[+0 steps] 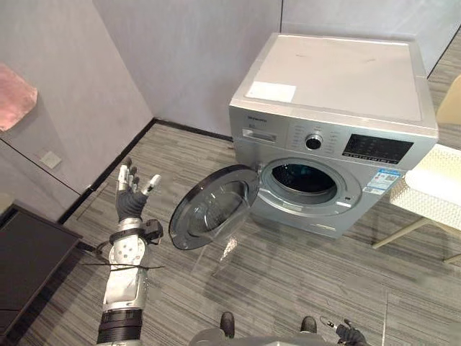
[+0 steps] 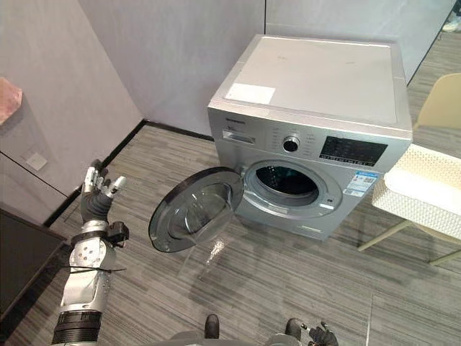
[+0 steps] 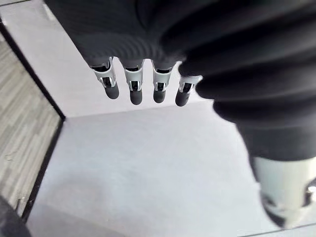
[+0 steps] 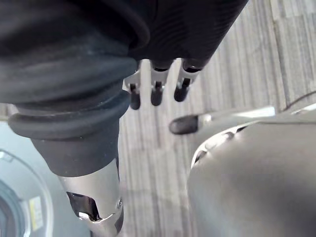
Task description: Pick up the laundry basket with both hands and put the clothes into the washing machine.
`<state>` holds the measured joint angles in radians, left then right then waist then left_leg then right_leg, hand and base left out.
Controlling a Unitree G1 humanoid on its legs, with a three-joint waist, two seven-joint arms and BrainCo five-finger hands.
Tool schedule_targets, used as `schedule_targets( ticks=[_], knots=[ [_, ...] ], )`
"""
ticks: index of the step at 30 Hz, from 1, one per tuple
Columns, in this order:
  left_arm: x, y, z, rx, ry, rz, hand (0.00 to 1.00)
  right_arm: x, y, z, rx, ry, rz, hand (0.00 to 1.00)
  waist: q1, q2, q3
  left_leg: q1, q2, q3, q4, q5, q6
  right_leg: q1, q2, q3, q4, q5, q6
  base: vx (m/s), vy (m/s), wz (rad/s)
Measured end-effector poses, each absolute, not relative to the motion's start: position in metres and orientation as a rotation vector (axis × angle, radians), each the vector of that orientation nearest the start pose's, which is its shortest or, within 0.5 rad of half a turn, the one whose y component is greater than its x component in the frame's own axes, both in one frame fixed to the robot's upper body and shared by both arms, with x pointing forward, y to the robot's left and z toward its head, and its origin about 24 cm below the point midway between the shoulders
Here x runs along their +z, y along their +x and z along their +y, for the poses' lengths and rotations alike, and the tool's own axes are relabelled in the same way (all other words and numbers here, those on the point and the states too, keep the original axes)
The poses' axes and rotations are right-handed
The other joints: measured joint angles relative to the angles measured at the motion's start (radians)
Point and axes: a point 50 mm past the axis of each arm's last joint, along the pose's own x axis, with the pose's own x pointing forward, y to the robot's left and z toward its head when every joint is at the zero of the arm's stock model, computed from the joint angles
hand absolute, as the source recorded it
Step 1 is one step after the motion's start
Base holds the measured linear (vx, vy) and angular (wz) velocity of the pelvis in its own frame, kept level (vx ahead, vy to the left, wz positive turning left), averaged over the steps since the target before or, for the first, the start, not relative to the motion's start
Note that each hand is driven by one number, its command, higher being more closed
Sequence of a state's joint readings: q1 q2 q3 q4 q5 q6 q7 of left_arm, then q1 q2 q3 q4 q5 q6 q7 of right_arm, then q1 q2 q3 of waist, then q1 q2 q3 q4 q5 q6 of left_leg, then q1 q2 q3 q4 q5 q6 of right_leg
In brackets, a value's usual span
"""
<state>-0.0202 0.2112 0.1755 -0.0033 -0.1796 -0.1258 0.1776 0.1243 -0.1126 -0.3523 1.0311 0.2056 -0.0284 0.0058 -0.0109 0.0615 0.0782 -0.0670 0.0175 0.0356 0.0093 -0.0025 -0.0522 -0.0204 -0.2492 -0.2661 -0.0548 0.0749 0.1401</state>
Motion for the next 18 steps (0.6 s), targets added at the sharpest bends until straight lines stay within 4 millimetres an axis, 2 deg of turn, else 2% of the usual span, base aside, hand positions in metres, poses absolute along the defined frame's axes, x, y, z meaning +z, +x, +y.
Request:
schedule_targets(
  ticks=[3,6,7,8,9,10,12,15,17,18],
  knots=[
    [0.075,0.249,0.243,0.360,0.029,-0.188,0.00,-0.156,0.078,-0.238,-0.494,0.239,1.040,0.00,-0.003,-0.011,0.006,-0.035,0.003,0.022,0.003,-0.001,-0.001,-0.040,0.005,0.020,-0.018,0.019,-0.006,-0.07,0.021,-0.24],
    [0.081,0.260,0.258,0.410,0.035,-0.204,0.00,-0.153,0.089,-0.240,-0.473,0.231,1.014,0.00,-0.001,-0.032,0.028,-0.143,0.022,0.047,0.060,-0.002,-0.002,-0.139,0.019,0.051,-0.014,0.056,-0.005,-0.06,-0.014,-0.23],
    [0.095,0.274,0.274,0.451,0.057,-0.233,0.00,-0.150,0.104,-0.239,-0.441,0.218,0.985,0.00,-0.003,-0.045,0.063,-0.195,0.038,0.051,0.103,-0.005,-0.005,-0.175,0.035,0.058,-0.013,0.074,-0.014,-0.11,-0.028,-0.19],
    [0.103,0.280,0.281,0.469,0.066,-0.248,0.00,-0.149,0.110,-0.237,-0.427,0.214,0.973,0.00,-0.005,-0.061,0.079,-0.217,0.047,0.052,0.116,-0.008,-0.008,-0.193,0.042,0.062,-0.011,0.080,-0.018,-0.15,-0.036,-0.18],
    [0.124,0.295,0.294,0.498,0.086,-0.286,0.00,-0.146,0.120,-0.233,-0.395,0.202,0.952,0.00,-0.004,-0.095,0.108,-0.263,0.058,0.053,0.140,-0.011,-0.013,-0.233,0.057,0.071,-0.005,0.089,-0.027,-0.13,-0.020,-0.11],
    [0.135,0.302,0.302,0.513,0.101,-0.303,0.00,-0.144,0.125,-0.232,-0.381,0.195,0.938,0.00,-0.004,-0.111,0.121,-0.286,0.065,0.050,0.150,-0.011,-0.014,-0.252,0.062,0.074,-0.002,0.093,-0.029,-0.14,-0.039,-0.09],
    [0.184,0.324,0.327,0.592,0.140,-0.370,0.00,-0.139,0.141,-0.227,-0.328,0.164,0.894,0.00,-0.006,-0.167,0.180,-0.361,0.090,0.044,0.197,-0.015,-0.019,-0.304,0.075,0.075,-0.001,0.115,-0.034,-0.14,-0.049,-0.04],
    [0.223,0.337,0.347,0.673,0.144,-0.393,0.00,-0.134,0.151,-0.217,-0.265,0.139,0.857,0.00,0.000,-0.183,0.205,-0.470,0.127,0.033,0.282,-0.042,-0.024,-0.376,0.107,0.084,0.000,0.166,-0.012,-0.13,-0.028,-0.15],
    [0.253,0.341,0.359,0.721,0.126,-0.404,0.00,-0.129,0.162,-0.201,-0.212,0.161,0.807,0.00,0.008,-0.191,0.222,-0.529,0.176,0.035,0.327,-0.065,-0.015,-0.415,0.147,0.103,-0.024,0.252,0.006,-0.11,0.007,-0.44],
    [0.261,0.341,0.359,0.722,0.122,-0.419,0.00,-0.128,0.163,-0.196,-0.200,0.170,0.801,0.00,0.013,-0.196,0.225,-0.534,0.187,0.036,0.323,-0.065,-0.014,-0.421,0.158,0.105,-0.040,0.283,0.012,-0.07,0.006,-0.42]
  ],
)
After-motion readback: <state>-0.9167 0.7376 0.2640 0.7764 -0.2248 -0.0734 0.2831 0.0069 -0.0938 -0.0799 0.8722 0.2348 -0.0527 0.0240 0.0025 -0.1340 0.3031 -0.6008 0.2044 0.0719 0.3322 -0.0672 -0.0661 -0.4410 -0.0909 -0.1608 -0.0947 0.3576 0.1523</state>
